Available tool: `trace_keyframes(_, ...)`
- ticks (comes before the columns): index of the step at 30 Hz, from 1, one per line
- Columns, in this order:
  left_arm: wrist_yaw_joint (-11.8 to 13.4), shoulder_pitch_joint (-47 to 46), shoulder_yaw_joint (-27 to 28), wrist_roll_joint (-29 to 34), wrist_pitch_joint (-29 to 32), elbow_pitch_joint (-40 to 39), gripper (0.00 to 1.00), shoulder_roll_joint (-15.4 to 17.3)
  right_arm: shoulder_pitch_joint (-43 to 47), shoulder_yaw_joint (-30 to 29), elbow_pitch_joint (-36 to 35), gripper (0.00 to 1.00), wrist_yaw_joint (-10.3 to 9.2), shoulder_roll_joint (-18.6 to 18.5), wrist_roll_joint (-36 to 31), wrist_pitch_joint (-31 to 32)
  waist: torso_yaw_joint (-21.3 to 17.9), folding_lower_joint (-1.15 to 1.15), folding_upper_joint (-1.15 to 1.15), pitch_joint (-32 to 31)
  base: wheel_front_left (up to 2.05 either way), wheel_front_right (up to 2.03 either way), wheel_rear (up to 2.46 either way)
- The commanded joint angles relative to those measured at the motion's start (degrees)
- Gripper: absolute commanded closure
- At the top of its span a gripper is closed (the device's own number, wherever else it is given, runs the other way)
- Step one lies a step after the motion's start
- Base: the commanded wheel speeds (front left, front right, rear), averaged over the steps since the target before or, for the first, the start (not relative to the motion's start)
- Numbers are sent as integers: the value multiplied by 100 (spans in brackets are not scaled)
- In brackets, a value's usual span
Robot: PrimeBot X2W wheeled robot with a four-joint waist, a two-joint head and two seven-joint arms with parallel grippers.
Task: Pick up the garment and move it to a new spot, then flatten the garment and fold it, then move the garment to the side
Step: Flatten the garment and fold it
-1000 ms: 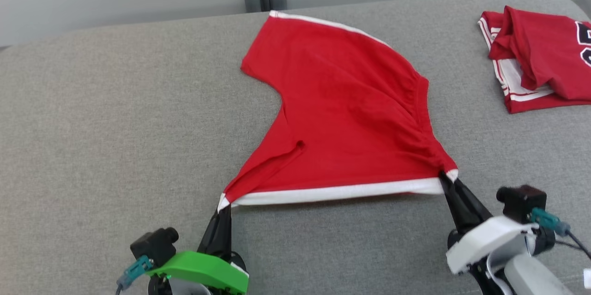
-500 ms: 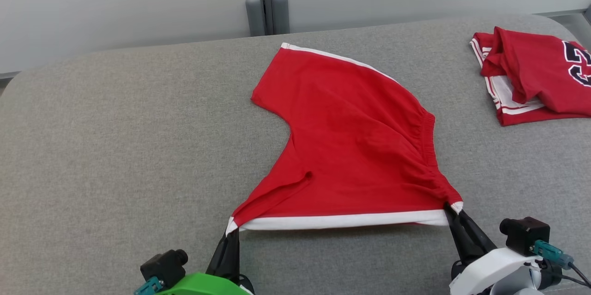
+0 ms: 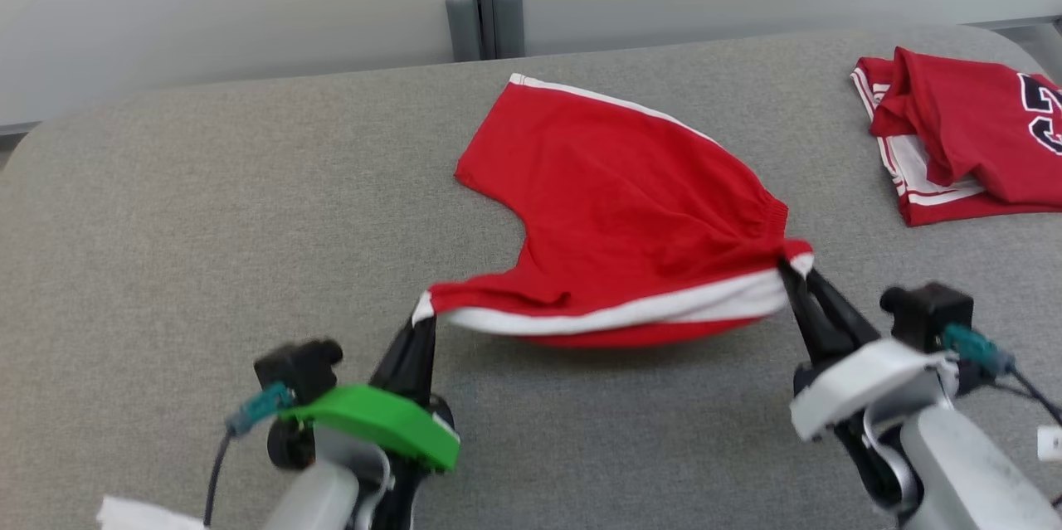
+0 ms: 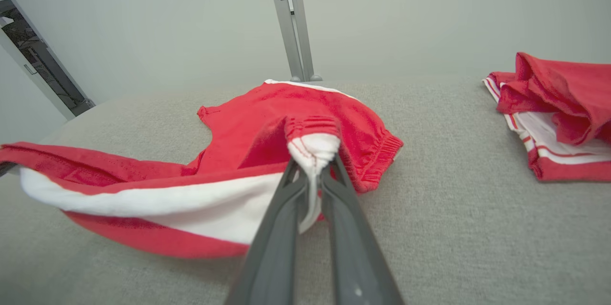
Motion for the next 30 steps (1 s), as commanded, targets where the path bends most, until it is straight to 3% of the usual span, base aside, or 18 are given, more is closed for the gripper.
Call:
trace_keyframes(1,-57,-387,56,3,109,4,100,51,-385,69,35,100,-10,-65,-38,67,-13,0,0,97,0,0,0)
trace_keyframes(8,-161,-2708,553,-517,1201,589,100,250,-2967,389,876,100,-10,-50,339,540,-91,0,0,624,0,0,0)
trace_keyframes(13,84,-4600,936,-692,1671,1348,100,338,-5033,553,1971,100,-11,107,674,1010,-89,0,0,1092,0,0,0)
trace_keyframes(18,264,-6280,1141,-712,1667,2208,100,218,-6682,606,3087,100,-10,260,777,949,3,0,0,1473,0,0,0)
trace_keyframes(24,13,-7256,1060,-657,1468,2870,100,70,-7494,917,3819,100,-10,349,814,578,73,0,0,1675,0,0,0)
trace_keyframes(30,-216,-7481,1031,-657,1174,3447,100,22,-7619,1217,4244,100,-10,414,1045,227,95,0,0,1765,0,0,0)
